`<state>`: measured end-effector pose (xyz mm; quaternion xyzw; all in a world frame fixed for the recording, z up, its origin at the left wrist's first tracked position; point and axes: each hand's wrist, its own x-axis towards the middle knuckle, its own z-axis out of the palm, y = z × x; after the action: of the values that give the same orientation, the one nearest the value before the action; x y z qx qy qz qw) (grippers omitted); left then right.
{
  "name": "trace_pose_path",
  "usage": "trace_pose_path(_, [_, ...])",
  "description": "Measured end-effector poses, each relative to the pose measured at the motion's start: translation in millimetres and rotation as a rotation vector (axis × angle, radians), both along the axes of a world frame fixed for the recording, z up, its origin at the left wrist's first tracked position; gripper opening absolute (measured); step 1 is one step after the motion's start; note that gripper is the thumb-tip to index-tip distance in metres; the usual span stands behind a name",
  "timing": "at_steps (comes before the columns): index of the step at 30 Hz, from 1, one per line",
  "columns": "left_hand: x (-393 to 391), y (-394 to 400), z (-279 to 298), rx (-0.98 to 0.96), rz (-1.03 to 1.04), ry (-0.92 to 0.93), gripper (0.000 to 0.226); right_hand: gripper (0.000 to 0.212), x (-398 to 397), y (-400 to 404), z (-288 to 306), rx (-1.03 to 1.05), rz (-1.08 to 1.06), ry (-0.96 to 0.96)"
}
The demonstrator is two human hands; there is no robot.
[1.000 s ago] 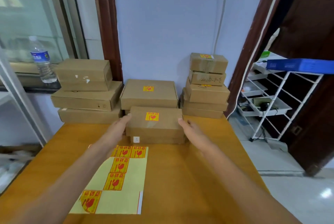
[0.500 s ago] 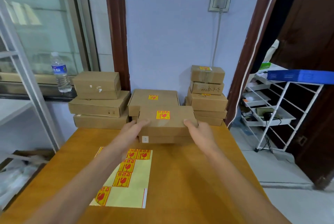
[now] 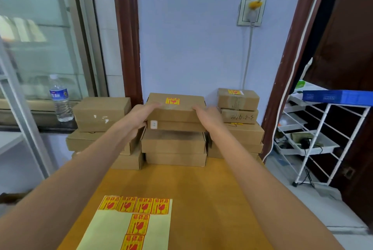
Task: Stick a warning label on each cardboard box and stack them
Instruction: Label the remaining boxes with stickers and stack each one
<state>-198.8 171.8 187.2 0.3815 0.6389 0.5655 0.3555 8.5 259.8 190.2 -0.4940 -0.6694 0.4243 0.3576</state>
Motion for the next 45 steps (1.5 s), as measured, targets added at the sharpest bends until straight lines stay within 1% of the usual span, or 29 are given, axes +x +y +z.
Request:
trace_pose_path(1, [-4.7, 8.2, -7.2, -0.005, -0.013, 0.010, 0.100, 0.035, -4.7, 5.7, -5.1, -0.018, -0.010, -0.019])
trace_pose_path(3, [-11.6, 23.2, -26.4, -0.046, -0.054, 0.101, 0.094, 0.034, -12.6, 18.4, -18.3, -0.045, -0.030, -0.047])
trace_pose_path(5, [-19.3, 40.5, -52.2, -0.085, -0.042, 0.251, 0.078, 0.038, -18.7, 32.9, -28.5, -0.049, -0.061, -0.055])
trace_pose_path(7, [-25.9, 58.2, -70.2, -0.082, 0.040, 0.389, 0.057, 0.043, -24.1, 47.4, -29.9, -0.056, -0.075, -0.043])
trace_pose_path(9, [-30.4, 68.8, -73.8, -0.116, 0.103, 0.485, 0.046, 0.036, -29.4, 59.6, -29.5, -0.059, -0.091, -0.034])
trace_pose_path(11, [-35.8, 73.2, -74.3, -0.151, 0.109, 0.575, 0.049, 0.030, -33.9, 66.1, -31.6, -0.051, -0.107, -0.040])
trace_pose_path(12, [-35.0, 72.7, -73.4, -0.149, 0.105, 0.584, 0.050, 0.030, -34.9, 66.5, -32.0, -0.046, -0.113, -0.048])
trace_pose_path(14, [-31.5, 71.6, -73.1, -0.135, 0.099, 0.532, 0.050, 0.031, -34.5, 64.7, -31.1, -0.038, -0.124, -0.068])
trace_pose_path(15, [-27.2, 68.7, -71.5, -0.126, 0.102, 0.499, 0.055, 0.033, -33.9, 61.6, -29.7, -0.027, -0.122, -0.100])
trace_pose_path(16, [-22.9, 65.0, -69.1, -0.115, 0.114, 0.489, 0.067, 0.039, -32.2, 56.9, -26.8, -0.005, -0.117, -0.138])
trace_pose_path(17, [-19.6, 60.2, -66.0, -0.102, 0.138, 0.516, 0.084, 0.053, -30.1, 52.2, -23.6, 0.048, -0.122, -0.189])
trace_pose_path(18, [-15.7, 52.7, -62.5, -0.087, 0.164, 0.574, 0.099, 0.067, -27.9, 48.1, -21.2, 0.142, -0.144, -0.238])
trace_pose_path(19, [-14.1, 44.4, -60.0, -0.070, 0.191, 0.635, 0.107, 0.076, -24.5, 40.5, -17.0, 0.260, -0.158, -0.282])
trace_pose_path(20, [-11.8, 32.6, -56.4, -0.046, 0.216, 0.691, 0.109, 0.079, -20.7, 28.7, -12.9, 0.381, -0.154, -0.325])
trace_pose_path(22, [-8.8, 5.1, -49.5, 0.006, 0.236, 0.782, 0.104, 0.075, -14.2, -0.5, -7.5, 0.602, -0.088, -0.420])
trace_pose_path(24, [-4.2, -30.2, -47.1, 0.026, 0.212, 0.880, 0.093, 0.062, -9.6, -34.0, -11.0, 0.725, -0.001, -0.478])
trace_pose_path(25, [-1.8, -49.3, -48.7, 0.015, 0.193, 0.932, 0.087, 0.055, -7.5, -50.9, -17.0, 0.748, 0.046, -0.489])
trace_pose_path(27, [4.0, -92.1, -61.2, -0.025, 0.159, 1.014, 0.073, 0.046, -6.8, -80.5, -41.1, 0.723, 0.181, -0.511])
trace_pose_path(30, [8.1, -158.0, -98.7, -0.098, 0.092, 1.053, 0.050, 0.037, -7.2, -120.8, -87.2, 0.642, 0.388, -0.584])
trace_pose_path(32, [1.7, -195.2, -127.3, -0.159, 0.038, 1.071, 0.043, 0.034, -6.6, -146.1, -114.8, 0.581, 0.492, -0.625])
trace_pose_path(34, [-6.6, -226.2, -151.1, -0.180, -0.014, 1.076, 0.038, 0.034, -3.3, -168.2, -137.1, 0.541, 0.561, -0.639])
trace_pose_path(36, [-11.8, -251.0, -166.4, -0.174, -0.036, 1.043, 0.034, 0.036, 1.6, -185.0, -157.1, 0.537, 0.617, -0.644])
trace_pose_path(39, [-12.7, -274.4, -184.3, -0.178, -0.121, 1.028, 0.030, 0.041, 10.0, -193.0, -178.6, 0.592, 0.700, -0.721])
trace_pose_path(41, [-8.4, -281.9, -194.4, -0.176, -0.159, 1.012, 0.027, 0.042, 13.2, -192.7, -183.3, 0.654, 0.695, -0.746])
trace_pose_path(43, [-2.6, -284.1, -201.8, -0.164, -0.118, 0.984, 0.028, 0.040, 10.0, -198.4, -181.5, 0.746, 0.651, -0.717])
trace_pose_path(45, [3.9, -283.2, -207.0, -0.158, -0.087, 1.043, 0.030, 0.036, 0.2, -215.0, -178.5, 0.756, 0.662, -0.617])
